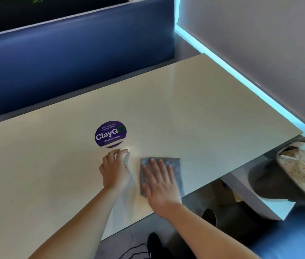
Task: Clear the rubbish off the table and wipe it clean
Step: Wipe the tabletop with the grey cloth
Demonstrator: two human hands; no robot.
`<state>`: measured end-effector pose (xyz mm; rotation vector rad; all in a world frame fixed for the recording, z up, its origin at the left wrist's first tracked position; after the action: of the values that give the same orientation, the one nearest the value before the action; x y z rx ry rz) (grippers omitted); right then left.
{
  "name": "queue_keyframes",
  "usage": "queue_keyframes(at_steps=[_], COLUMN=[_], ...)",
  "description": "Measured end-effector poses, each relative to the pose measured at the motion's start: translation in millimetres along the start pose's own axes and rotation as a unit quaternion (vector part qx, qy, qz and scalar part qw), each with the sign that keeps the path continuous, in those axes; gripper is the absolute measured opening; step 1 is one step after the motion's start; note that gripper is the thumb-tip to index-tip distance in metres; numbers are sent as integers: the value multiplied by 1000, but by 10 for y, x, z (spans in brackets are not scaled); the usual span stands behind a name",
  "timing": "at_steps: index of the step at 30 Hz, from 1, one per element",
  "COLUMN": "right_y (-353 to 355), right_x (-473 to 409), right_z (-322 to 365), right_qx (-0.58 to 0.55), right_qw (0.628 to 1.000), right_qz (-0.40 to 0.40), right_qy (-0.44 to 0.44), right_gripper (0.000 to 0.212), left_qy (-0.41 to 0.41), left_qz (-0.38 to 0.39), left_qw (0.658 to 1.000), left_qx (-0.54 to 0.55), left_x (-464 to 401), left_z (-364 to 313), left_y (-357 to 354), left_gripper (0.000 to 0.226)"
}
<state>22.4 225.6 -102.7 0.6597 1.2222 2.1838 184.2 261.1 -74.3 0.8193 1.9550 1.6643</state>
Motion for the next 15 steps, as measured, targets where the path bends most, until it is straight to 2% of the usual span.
queue_keyframes(at_steps=[2,5,8,12,15], right_y=[-116,-65,296,733,818], right_x=[-10,-34,-74,-188,-327], right_z=[250,59,-562,-1362,-1479], right_qx=[0,6,9,4,-12], right_qw=[999,998,999,986,968], right_qz=[17,30,-34,-23,-40], right_qy=[28,56,-30,-167,-246], right_gripper=[55,55,60,56,59], left_qy=[13,-6,-22,-13,-3], left_qz=[4,3,0,-7,-4], left_qw=[1000,1000,1000,1000,1000], left_qx=[1,1,-13,13,30], left_x=[39,60,53,-19,-52], left_z=[134,215,279,311,325], left_y=[-38,-51,-17,75,93], left_gripper=[44,41,44,39,35])
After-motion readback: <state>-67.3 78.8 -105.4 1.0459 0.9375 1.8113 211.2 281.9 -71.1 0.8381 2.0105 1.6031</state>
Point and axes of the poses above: each hand's wrist, its own x-axis away from the middle knuckle, its own y-axis out of the back of the hand, z = x × y, the point moved 7 cm from there along -x, towards the middle knuckle, and after that the axes turned 12 degrees about -x, right-handed, at the moved point
